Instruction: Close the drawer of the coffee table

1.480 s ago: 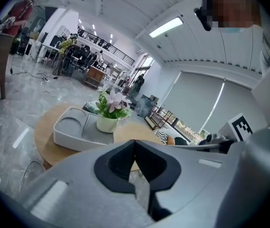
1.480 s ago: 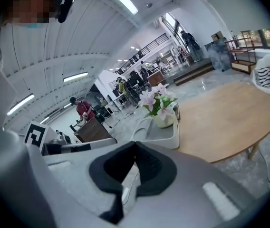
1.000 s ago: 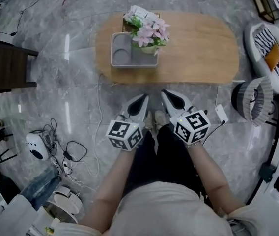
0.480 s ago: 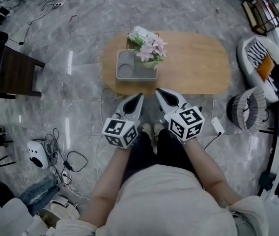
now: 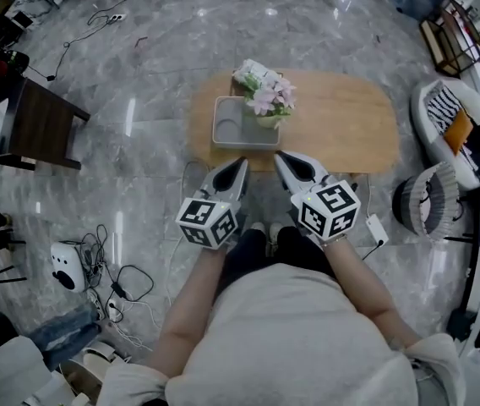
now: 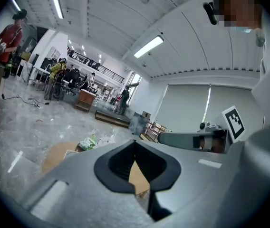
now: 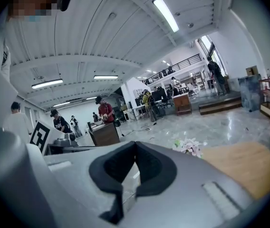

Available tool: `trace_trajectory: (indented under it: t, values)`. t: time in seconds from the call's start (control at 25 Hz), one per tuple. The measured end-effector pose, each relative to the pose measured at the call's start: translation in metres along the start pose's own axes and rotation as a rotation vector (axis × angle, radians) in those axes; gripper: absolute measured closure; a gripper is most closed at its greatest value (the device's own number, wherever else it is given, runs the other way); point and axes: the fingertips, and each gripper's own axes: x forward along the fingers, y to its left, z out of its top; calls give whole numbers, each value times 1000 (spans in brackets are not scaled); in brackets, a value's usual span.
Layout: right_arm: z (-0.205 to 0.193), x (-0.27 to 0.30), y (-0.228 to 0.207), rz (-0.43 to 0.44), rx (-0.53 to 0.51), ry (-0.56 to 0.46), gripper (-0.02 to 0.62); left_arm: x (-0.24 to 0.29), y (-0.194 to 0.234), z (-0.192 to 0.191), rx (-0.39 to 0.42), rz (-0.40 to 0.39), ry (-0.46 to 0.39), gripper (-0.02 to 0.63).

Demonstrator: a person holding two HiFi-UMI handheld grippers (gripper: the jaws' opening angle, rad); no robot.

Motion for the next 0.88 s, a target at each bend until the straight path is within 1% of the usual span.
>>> trace_trajectory:
  t: [0.16,0.32,0.4,0.68,0.88]
  values:
    - [10,-7,6,2,-42,-16,594,-5,-9,12,-14,-16,-28,604]
    - [19,-14,8,-18,-60,-39,594,-7,-18,16,-31,-24,-52,604]
    - [20,-16,12,-15,-70,-42,594,-8,-21,18,-33,-29,-59,604]
    - [20,-32,17,-23,-88,-86,594,-7,-34,14,16,-12,-33,604]
    - [15,-32,19,-1,-93,-68,594,-2,-47,6,37,-40,-12,604]
